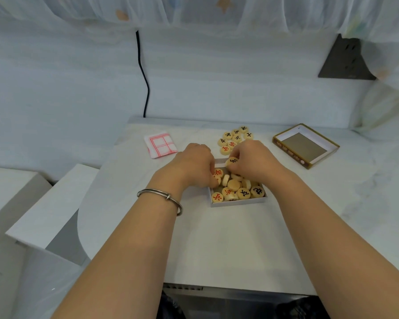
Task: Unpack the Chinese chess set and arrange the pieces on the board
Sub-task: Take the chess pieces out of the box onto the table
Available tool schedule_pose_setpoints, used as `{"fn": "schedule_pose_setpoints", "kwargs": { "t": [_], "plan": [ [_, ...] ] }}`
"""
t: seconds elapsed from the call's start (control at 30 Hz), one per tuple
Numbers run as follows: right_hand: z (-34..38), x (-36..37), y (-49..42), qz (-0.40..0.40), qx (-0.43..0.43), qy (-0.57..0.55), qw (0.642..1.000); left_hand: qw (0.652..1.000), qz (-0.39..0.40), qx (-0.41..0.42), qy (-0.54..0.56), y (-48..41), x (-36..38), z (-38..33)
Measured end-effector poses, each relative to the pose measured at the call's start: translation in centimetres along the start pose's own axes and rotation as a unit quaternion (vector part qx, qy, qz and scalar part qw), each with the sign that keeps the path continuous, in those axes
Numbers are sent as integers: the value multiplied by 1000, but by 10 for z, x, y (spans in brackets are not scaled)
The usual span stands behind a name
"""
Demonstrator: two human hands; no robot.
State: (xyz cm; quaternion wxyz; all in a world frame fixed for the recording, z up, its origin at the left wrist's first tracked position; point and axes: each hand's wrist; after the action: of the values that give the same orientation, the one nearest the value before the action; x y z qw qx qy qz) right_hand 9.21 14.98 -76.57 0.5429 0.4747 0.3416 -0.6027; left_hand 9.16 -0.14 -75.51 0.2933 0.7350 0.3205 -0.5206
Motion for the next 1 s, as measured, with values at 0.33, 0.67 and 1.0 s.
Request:
{"fn": "schedule_pose_setpoints", "kwargs": {
  "t": [0.33,0.67,1.0],
  "plan": [
    [-24,-31,3,8,20,-55,998,998,-61,-1,-20,-10,6,-3],
    [-25,-30,5,72,-23,22,997,995,-45,14,-85,-8,7,2],
    [-20,-21,7,74,-36,69,994,995,-51,31,-81,-11,12,2]
  ]
}}
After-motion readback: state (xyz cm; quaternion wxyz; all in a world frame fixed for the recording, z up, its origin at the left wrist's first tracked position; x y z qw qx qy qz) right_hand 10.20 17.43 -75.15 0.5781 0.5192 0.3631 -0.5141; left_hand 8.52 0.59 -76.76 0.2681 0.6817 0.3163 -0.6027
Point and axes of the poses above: each hand's wrist, its own y-axis away from the middle knuckle, its own x-axis out of the palm, z = x × y, and after that the axes turned 13 degrees about x, right-handed
